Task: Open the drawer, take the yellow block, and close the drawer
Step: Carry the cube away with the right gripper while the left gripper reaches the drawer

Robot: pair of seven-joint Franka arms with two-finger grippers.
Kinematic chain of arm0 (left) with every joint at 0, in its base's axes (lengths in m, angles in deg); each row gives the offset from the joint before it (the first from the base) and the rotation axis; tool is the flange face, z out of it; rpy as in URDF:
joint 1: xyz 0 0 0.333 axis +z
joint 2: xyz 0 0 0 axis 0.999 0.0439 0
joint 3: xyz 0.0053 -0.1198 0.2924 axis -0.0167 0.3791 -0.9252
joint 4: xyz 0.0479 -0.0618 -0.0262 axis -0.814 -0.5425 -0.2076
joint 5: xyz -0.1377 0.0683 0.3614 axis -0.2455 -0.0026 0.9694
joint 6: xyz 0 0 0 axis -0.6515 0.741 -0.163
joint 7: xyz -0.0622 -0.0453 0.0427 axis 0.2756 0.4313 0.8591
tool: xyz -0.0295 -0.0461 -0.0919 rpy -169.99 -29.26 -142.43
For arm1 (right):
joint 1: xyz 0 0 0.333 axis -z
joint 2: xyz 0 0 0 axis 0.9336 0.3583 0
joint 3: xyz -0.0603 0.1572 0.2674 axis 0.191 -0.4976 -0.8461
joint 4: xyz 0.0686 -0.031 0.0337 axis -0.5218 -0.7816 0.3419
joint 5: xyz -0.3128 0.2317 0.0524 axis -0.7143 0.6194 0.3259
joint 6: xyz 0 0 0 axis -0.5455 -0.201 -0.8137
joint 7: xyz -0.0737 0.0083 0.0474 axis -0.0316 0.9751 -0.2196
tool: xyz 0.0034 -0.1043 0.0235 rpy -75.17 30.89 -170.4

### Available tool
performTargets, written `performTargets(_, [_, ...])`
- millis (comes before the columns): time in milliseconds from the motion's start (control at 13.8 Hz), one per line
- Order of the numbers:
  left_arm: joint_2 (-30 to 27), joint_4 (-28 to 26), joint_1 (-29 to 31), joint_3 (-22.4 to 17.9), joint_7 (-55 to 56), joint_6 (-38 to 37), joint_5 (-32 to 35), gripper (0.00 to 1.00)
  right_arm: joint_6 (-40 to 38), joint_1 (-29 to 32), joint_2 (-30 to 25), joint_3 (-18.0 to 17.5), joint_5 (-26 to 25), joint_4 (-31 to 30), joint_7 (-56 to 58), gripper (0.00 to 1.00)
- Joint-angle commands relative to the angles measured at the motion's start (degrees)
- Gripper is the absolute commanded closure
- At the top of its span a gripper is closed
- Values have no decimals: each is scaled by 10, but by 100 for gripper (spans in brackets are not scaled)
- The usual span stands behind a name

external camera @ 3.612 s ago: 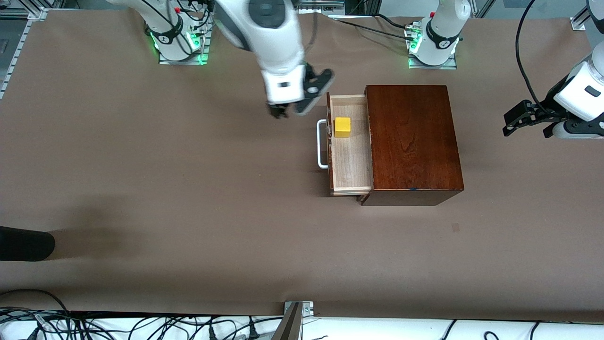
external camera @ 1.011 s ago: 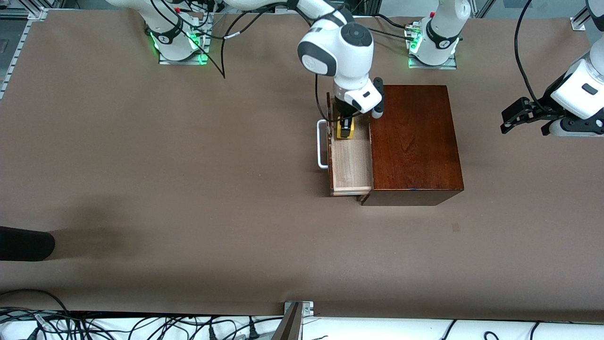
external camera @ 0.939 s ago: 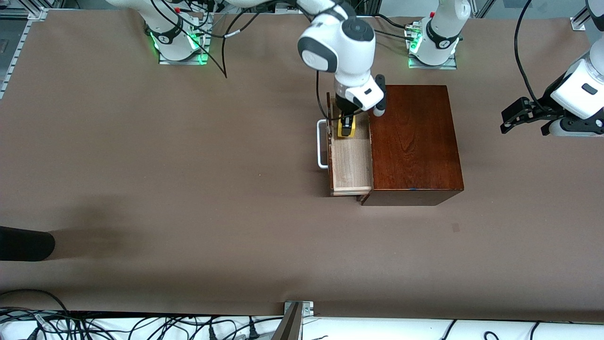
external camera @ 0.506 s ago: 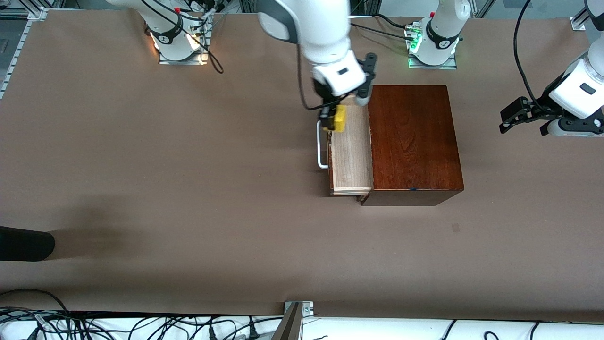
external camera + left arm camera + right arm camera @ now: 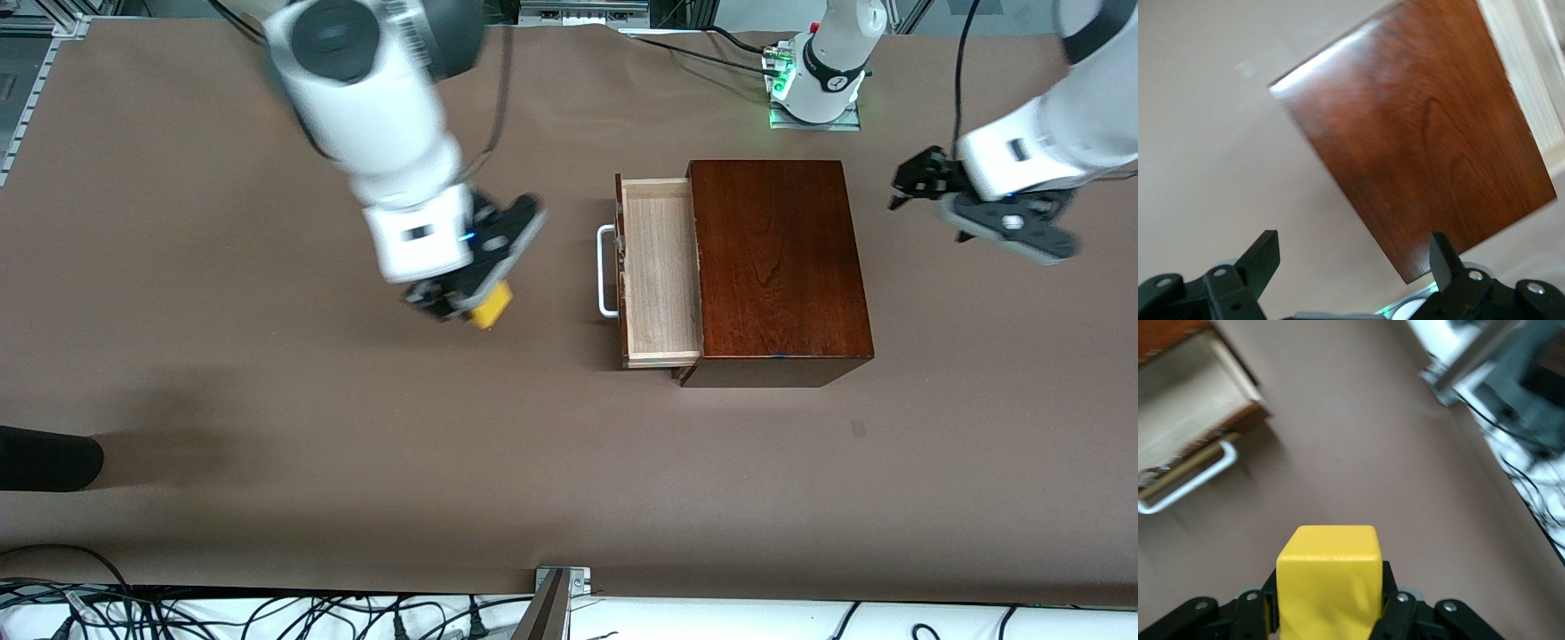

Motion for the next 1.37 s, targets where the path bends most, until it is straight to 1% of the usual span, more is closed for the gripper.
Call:
performTargets(0, [36, 16, -1, 66, -92, -38, -10, 0, 1, 95, -41, -3, 32, -67, -14, 100])
performTargets(72, [38, 16, -1, 106, -90, -41, -10, 0, 0, 138, -50, -5, 62, -96, -8, 100])
performTargets(144, [41, 16, -5, 144, -89, -41, -11, 0, 1, 178, -62, -11, 76, -131, -3, 100])
performTargets(217, [63, 20, -12, 175, -85, -40, -11, 0, 2, 199, -81, -13, 78, -179, 0, 100])
performTargets(289, [90, 37, -14, 187, -78, -39, -11, 0, 11, 205, -100, -13, 72, -224, -7, 100])
performTargets(433, [135, 65, -27, 196, -116, -40, -10, 0, 45, 217, -124, -12, 46, -306, -31, 100])
performTargets(506, [158, 75, -45, 203, -149, -29, -10, 0, 78, 222, -130, -12, 29, -349, -53, 100])
performTargets(578, [178, 93, -63, 203, -166, -6, -8, 0, 96, 230, -133, -12, 24, -377, -67, 100])
performTargets(650, [194, 101, -78, 203, -177, 25, -8, 0, 115, 236, -132, -12, 19, -404, -78, 100])
performTargets(867, [223, 99, -112, 204, -266, 145, -10, 0, 225, 237, -145, -12, 13, -515, -105, 100])
performTargets(1011, [259, 99, -139, 204, -313, 210, -9, 0, 283, 237, -145, -12, 13, -567, -110, 100])
performTargets(1084, [276, 99, -156, 204, -315, 240, -4, 0, 319, 238, -145, -12, 13, -595, -110, 100])
performTargets(1156, [287, 98, -166, 203, -315, 265, 1, 0, 345, 238, -142, -10, 15, -617, -113, 100])
performTargets(1300, [316, 98, -173, 203, -307, 281, 2, 0, 416, 239, -134, -8, 15, -660, -116, 100])
